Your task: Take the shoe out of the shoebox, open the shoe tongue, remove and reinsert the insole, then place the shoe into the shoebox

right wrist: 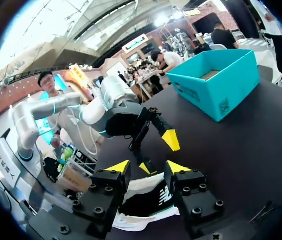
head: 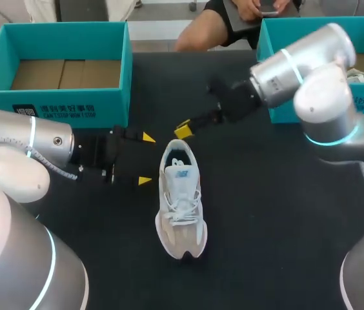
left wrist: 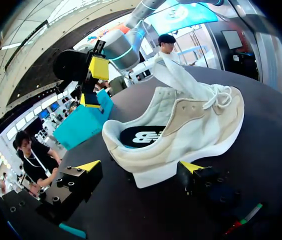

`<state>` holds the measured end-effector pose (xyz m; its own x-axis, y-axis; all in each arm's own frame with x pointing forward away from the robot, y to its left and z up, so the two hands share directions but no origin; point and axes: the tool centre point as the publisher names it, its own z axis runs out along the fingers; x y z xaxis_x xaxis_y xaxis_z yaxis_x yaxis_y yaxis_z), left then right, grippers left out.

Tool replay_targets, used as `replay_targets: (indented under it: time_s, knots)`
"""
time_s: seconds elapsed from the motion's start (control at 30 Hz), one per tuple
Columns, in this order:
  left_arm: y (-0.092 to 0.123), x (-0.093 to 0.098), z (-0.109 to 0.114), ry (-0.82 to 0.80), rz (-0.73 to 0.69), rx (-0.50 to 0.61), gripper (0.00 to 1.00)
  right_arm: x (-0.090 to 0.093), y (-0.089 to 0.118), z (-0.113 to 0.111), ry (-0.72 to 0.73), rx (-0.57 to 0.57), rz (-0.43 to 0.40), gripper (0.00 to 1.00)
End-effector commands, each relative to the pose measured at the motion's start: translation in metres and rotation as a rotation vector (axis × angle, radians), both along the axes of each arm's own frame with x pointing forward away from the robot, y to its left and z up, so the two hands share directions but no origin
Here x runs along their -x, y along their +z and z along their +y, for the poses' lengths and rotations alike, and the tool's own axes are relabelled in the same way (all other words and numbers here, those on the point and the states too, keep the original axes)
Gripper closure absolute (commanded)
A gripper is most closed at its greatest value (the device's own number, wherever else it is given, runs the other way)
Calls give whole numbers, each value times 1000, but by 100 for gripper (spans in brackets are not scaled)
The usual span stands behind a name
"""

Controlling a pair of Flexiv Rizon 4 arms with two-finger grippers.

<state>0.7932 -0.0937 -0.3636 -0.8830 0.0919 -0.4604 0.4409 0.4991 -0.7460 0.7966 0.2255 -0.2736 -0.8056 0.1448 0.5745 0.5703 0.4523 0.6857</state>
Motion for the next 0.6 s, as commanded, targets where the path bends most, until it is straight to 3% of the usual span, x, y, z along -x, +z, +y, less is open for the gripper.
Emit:
replay_targets:
  time_s: [0.03,0.07,0.17,0.47,0.6]
  knots:
    - [1,0,-1,0,1,-5,0,30,18,-16,-153,110,-8,91]
    - [1,0,-1,0,1,-5,0,27,16,-13,-165,152,5,100]
    - [1,0,-1,0,1,-5,0,22,9,-6,-309,323,74,100]
    - [1,0,-1,0,1,-5,0,22,9,-6,-309,323,74,100]
    - [29,1,21,-85,-46,-48,0,24,5,-4,-296,346,80,100]
